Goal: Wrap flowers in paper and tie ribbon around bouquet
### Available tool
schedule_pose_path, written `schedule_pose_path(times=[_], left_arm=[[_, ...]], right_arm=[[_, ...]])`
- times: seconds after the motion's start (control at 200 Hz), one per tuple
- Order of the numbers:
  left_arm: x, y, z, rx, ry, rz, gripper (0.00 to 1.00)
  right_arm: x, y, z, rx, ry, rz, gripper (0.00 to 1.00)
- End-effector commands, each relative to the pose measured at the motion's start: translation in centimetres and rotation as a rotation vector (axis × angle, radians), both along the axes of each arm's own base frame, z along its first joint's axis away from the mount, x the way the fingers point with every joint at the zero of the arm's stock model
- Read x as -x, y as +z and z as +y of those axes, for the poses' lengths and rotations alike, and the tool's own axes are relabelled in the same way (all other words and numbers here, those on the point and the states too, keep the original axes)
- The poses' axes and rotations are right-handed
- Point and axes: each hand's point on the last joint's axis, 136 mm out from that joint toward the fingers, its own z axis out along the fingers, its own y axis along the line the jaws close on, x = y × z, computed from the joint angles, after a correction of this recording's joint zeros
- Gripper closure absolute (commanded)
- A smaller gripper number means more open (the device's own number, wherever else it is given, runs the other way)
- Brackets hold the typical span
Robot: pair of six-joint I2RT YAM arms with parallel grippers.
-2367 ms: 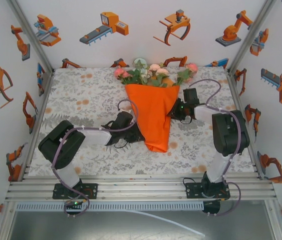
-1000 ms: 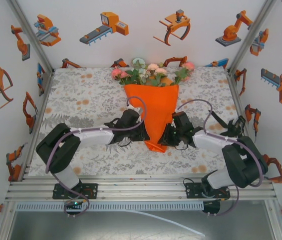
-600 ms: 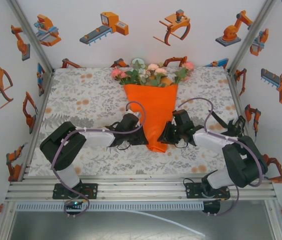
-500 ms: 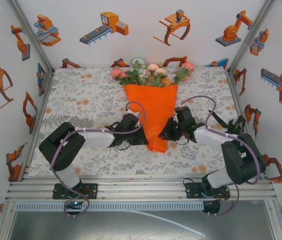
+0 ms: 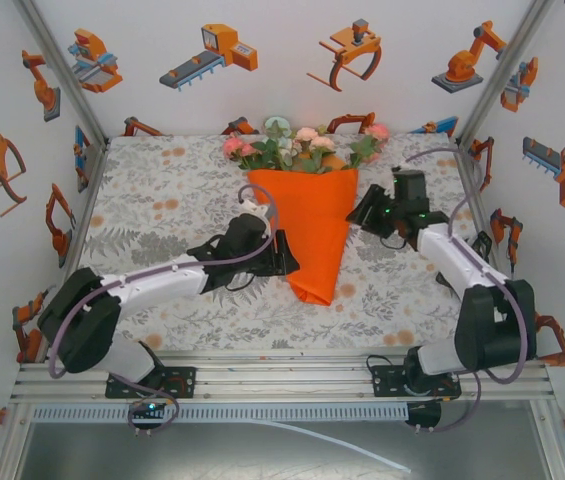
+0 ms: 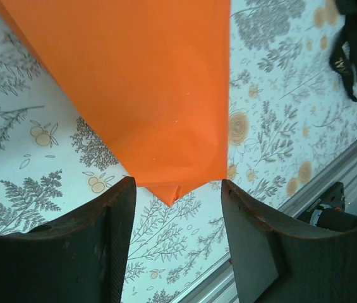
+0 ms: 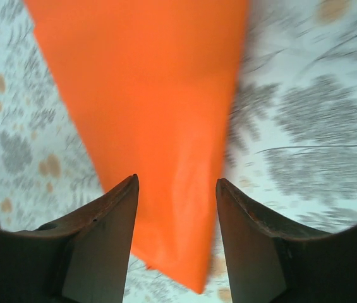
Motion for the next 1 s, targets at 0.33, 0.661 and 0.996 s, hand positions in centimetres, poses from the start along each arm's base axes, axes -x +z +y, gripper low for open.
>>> schedule_pose_path(times=[0.33, 0.661, 0.996], left_arm=[[2.5, 7.7, 1.6, 0.036, -0.169, -0.304, 0.38], [4.0, 7.2, 3.5, 0.042, -0.191, -0.382, 0.17], [4.5, 6.8, 5.2, 0.027, -0.175, -0.422, 0.11]], right_arm=[[-0.2, -1.8, -17.2, 0.473, -0.201, 0.235, 0.33], [-0.4, -8.7, -22.5, 0.532, -0.097, 0.545, 0.21], [-1.2, -12.6, -21.6, 0.405, 0.058, 0.566, 0.30]])
